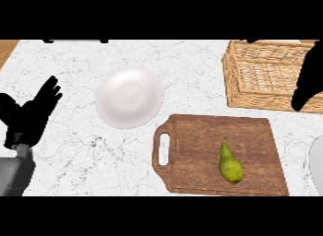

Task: Pick the pear from the cutting board and place it in the basket

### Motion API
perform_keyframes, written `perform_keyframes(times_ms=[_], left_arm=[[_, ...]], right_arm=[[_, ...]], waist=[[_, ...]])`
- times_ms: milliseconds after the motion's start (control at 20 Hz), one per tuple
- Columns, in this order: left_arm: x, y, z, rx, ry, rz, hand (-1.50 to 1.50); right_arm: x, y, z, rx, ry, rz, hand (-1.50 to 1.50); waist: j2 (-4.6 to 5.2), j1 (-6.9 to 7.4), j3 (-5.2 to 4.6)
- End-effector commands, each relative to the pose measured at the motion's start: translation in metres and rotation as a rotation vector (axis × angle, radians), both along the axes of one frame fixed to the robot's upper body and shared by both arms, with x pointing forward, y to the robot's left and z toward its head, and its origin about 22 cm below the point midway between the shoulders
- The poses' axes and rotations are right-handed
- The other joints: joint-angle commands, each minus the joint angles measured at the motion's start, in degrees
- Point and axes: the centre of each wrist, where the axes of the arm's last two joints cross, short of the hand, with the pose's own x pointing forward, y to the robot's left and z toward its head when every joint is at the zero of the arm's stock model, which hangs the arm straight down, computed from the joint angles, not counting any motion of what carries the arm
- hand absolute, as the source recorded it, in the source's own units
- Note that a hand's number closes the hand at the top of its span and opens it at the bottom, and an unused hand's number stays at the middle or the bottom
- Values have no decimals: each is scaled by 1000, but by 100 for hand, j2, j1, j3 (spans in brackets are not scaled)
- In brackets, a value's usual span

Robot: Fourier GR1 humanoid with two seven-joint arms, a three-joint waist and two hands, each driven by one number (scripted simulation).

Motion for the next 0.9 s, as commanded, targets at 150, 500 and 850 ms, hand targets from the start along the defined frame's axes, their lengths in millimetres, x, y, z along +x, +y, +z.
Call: perform_keyframes(times_ms=[150, 500, 850], left_arm=[[-2, 10, -9, 22, 5, 16, 0], [-3, 12, 6, 14, -5, 5, 0], [-8, -3, -4, -9, -6, -9, 0]], right_arm=[[-14, -55, -20, 103, 29, -28, -150], [-43, -63, -72, 154, 19, -57, -150], [-57, -44, -135, 209, -24, -75, -150]], waist=[[6, -38, 6], [5, -16, 9], [13, 27, 10]])
